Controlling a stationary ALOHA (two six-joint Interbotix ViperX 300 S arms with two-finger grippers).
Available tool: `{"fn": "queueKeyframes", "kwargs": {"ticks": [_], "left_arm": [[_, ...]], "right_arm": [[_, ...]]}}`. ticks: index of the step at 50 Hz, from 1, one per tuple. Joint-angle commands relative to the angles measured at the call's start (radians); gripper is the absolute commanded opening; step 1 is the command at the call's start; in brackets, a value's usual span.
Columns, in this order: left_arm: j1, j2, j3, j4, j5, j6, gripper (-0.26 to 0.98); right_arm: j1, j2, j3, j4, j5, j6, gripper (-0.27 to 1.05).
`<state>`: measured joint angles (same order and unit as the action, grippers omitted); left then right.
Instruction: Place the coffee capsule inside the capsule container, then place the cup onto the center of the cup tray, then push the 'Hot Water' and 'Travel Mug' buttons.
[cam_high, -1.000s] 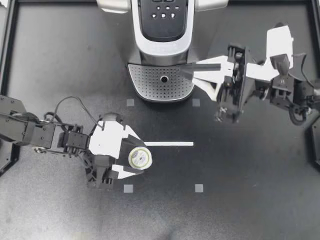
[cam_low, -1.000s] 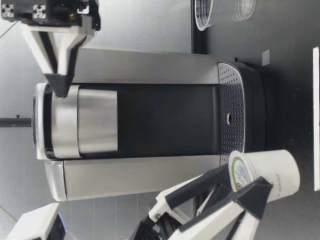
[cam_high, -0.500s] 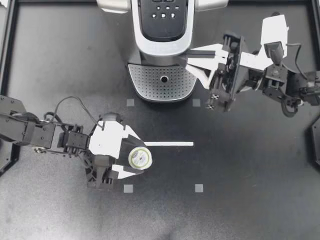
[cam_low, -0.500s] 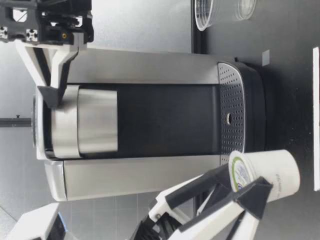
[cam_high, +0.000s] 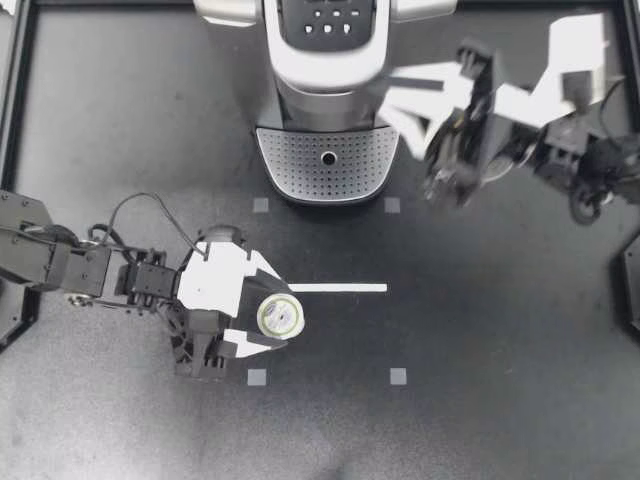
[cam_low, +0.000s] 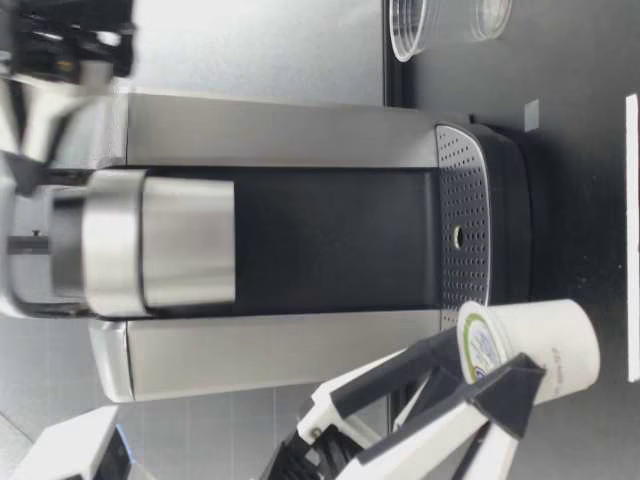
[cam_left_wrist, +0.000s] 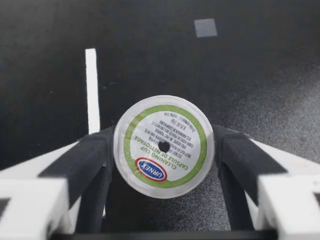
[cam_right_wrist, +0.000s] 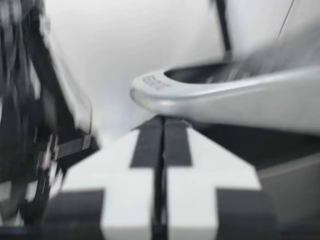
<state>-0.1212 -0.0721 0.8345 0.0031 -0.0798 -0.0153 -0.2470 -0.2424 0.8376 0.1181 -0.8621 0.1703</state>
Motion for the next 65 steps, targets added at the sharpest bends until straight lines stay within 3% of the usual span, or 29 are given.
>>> {"fn": "queueKeyframes", "kwargs": {"ticks": [1,65], "left_arm": [[-0.002,-0.026,-0.021,0.000,-0.009,0.000,0.39],[-0.002,-0.031,-0.041,-0.002,-0.002,0.000,0.39]], "right_arm": [[-0.023,-0.021,-0.037,0.000,-0.015,0.000,0.08],[-0.273,0.074,-0.232,-0.040,0.095,0.002,0.08]]}}
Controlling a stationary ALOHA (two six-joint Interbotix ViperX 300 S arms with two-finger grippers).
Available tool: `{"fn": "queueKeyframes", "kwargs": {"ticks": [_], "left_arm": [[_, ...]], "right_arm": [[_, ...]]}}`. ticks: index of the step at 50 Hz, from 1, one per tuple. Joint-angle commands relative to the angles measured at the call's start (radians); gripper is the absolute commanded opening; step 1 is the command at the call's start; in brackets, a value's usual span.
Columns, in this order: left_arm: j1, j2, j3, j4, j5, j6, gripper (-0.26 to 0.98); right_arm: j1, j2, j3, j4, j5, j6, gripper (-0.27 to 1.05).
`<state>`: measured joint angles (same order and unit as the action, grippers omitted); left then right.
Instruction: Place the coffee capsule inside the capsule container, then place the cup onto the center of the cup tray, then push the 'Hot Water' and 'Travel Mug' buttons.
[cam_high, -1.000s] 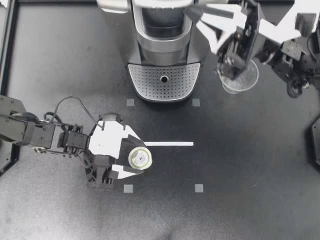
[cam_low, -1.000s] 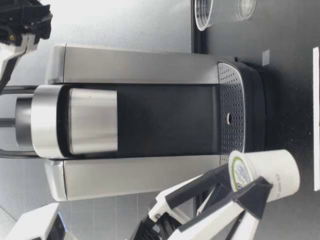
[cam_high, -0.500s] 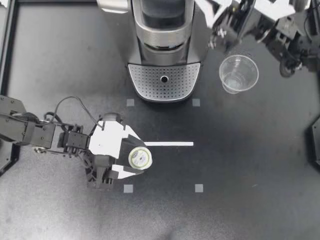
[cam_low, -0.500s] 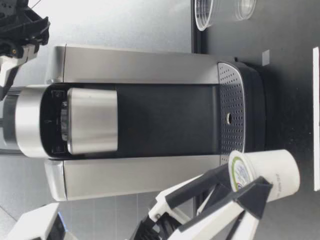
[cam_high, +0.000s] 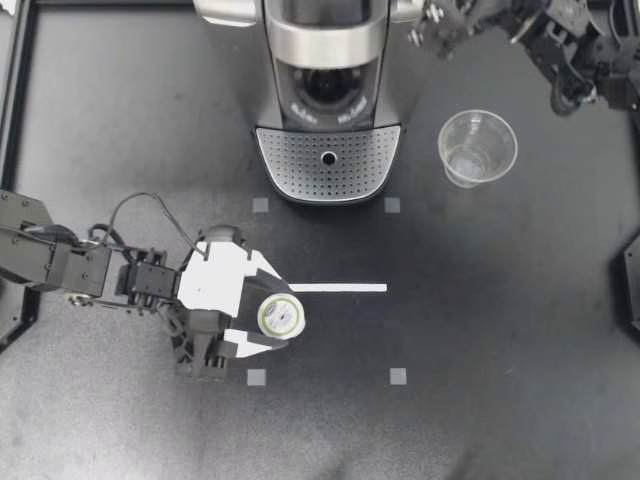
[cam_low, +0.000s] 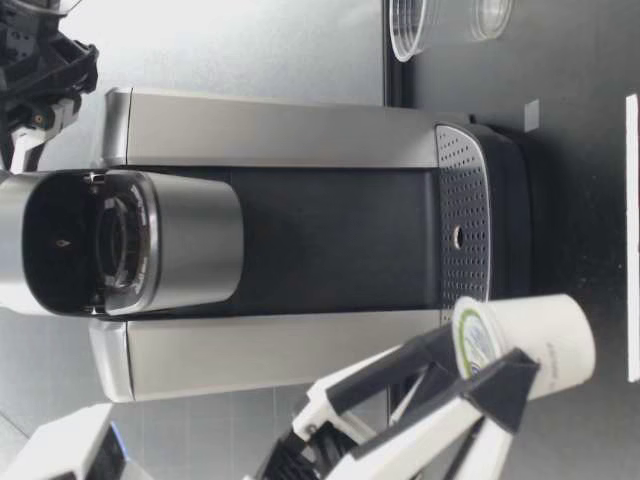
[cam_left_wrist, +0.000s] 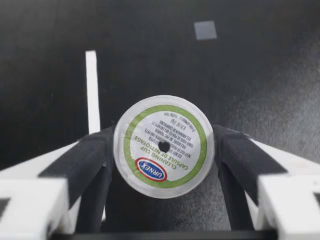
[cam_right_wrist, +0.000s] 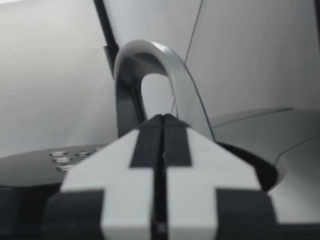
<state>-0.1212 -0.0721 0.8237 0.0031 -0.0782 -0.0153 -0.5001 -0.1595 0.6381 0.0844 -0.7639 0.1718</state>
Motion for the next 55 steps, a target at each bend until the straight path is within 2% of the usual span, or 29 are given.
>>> {"fn": "queueKeyframes", "kwargs": {"ticks": [1,15,24,32,39,44,55], "left_arm": [[-0.002,-0.032,-0.034,-0.002,-0.002,0.000,0.39],[-0.002,-0.066,-0.110,0.006,0.121,0.021,0.39],[-0.002,-0.118,-0.192,0.037,0.230,0.080,0.39],[0.018,-0.186,-0.253,0.092,0.301,0.146,0.39],[0.055,-0.230,-0.291,0.158,0.324,0.183,0.39],[0.074,-0.250,-0.321,0.233,0.348,0.189,0.39],[0.080,-0.258,-0.420,0.480,0.491,0.178,0.39]], "right_arm": [[-0.021,-0.011,-0.032,-0.008,-0.003,0.000,0.08],[-0.034,-0.012,-0.038,-0.018,0.005,0.000,0.08],[-0.018,-0.046,-0.032,-0.035,0.003,0.015,0.08],[0.018,-0.112,-0.008,-0.083,-0.008,0.057,0.08],[0.049,-0.181,0.061,-0.094,-0.020,0.107,0.08],[0.057,-0.230,0.127,-0.094,-0.032,0.124,0.08],[0.057,-0.324,0.224,-0.094,-0.046,0.123,0.08]]}}
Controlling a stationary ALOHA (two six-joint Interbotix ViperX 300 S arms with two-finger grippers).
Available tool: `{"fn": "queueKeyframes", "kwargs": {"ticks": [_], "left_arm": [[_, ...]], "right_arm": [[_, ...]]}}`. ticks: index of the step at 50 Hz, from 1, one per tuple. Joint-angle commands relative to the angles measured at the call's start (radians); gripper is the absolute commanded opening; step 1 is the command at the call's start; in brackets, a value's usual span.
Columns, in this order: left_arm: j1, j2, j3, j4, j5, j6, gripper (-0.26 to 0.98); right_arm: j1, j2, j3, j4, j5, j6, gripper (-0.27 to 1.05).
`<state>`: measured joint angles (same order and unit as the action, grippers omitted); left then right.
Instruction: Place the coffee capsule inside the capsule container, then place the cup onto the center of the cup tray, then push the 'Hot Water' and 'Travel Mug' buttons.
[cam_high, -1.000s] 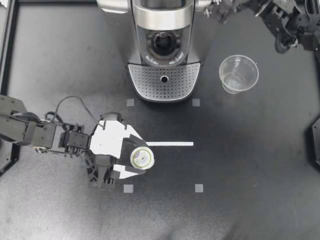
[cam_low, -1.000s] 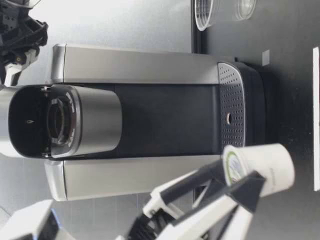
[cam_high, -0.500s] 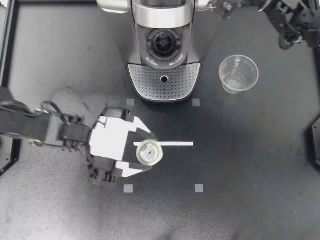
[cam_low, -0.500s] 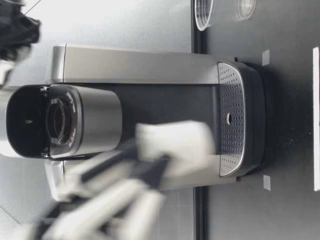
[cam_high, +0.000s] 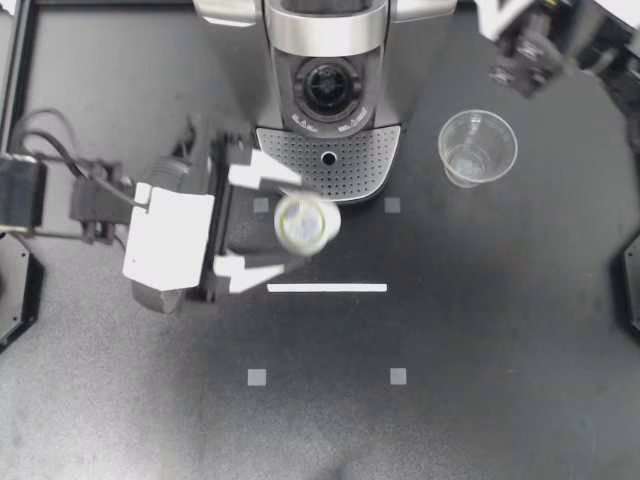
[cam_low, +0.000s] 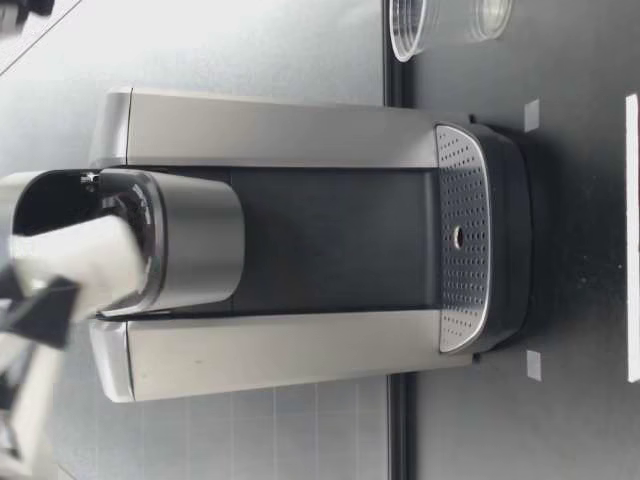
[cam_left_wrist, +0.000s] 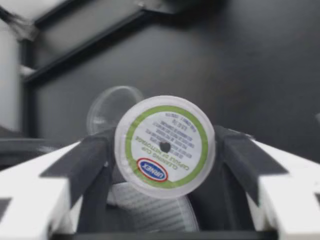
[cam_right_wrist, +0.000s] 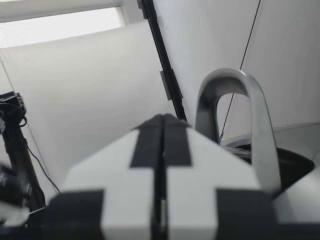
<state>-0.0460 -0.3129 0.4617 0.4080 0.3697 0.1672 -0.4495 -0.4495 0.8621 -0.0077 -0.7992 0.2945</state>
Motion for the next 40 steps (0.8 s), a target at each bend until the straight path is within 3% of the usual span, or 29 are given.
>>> {"fn": "queueKeyframes", "kwargs": {"ticks": [1,8,15,40], "left_arm": [[0.003,-0.014,-0.066,0.095,0.060,-0.005,0.39],[0.003,0.008,-0.127,0.219,0.155,-0.005,0.39],[0.003,0.029,-0.155,0.296,0.199,-0.006,0.39],[0.005,0.074,-0.147,0.538,0.261,-0.138,0.39]], "right_arm": [[0.006,-0.041,0.003,-0.002,-0.009,-0.002,0.08],[0.006,-0.072,0.020,-0.002,-0.003,-0.003,0.08],[0.006,-0.086,0.029,-0.002,-0.002,-0.006,0.08],[0.006,-0.087,0.038,-0.002,0.000,-0.009,0.08]]}}
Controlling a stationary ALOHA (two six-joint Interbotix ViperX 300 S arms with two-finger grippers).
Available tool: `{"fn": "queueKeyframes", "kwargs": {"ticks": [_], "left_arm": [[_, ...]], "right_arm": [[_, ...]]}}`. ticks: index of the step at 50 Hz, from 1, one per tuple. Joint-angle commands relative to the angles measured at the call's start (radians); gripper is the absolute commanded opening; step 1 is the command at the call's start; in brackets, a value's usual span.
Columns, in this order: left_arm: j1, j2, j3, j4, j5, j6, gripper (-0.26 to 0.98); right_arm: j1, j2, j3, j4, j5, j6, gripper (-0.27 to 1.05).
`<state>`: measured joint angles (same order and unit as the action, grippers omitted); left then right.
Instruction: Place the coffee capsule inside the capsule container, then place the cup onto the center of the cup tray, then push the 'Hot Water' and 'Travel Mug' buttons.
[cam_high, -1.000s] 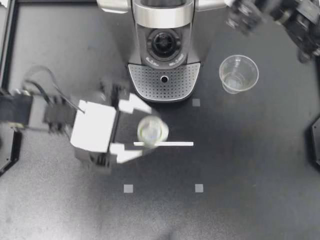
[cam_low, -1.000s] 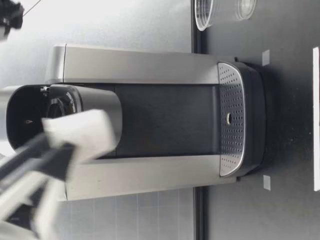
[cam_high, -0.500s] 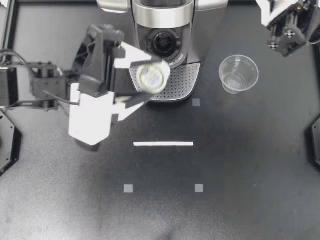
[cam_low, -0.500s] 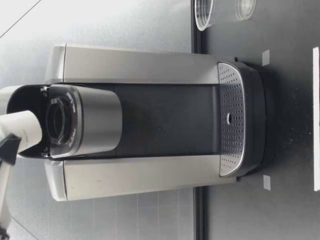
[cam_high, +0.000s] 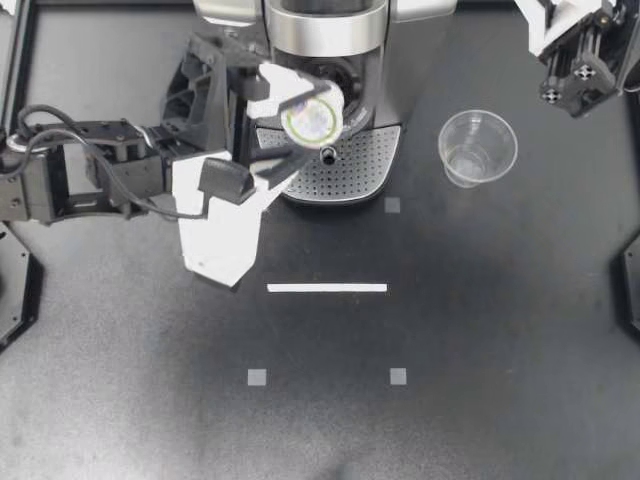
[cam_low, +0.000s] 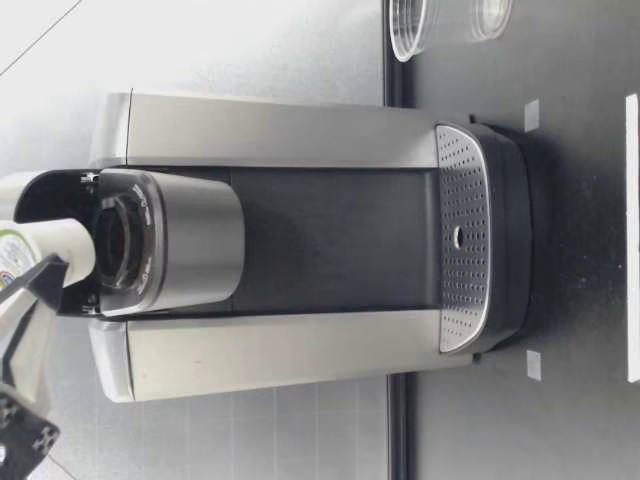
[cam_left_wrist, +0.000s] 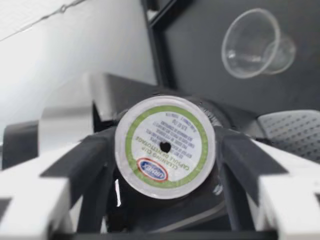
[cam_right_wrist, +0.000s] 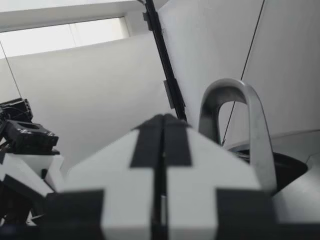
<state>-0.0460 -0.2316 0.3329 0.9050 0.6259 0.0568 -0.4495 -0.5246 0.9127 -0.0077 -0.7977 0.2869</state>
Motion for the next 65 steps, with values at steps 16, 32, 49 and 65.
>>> {"fn": "queueKeyframes", "kwargs": {"ticks": [16,32,49,65], "left_arm": [[0.003,0.029,-0.011,0.087,0.006,-0.086,0.39],[0.014,0.032,0.002,0.120,0.008,-0.094,0.40],[0.014,0.041,0.008,0.207,0.006,-0.178,0.69],[0.014,0.044,0.008,0.221,0.006,-0.216,0.74]], "right_arm": [[0.006,-0.012,-0.008,-0.002,-0.002,0.000,0.08],[0.006,-0.017,-0.003,-0.002,-0.003,0.002,0.08],[0.006,-0.038,0.012,-0.002,-0.002,0.002,0.08],[0.006,-0.041,0.017,-0.002,-0.003,0.002,0.08]]}}
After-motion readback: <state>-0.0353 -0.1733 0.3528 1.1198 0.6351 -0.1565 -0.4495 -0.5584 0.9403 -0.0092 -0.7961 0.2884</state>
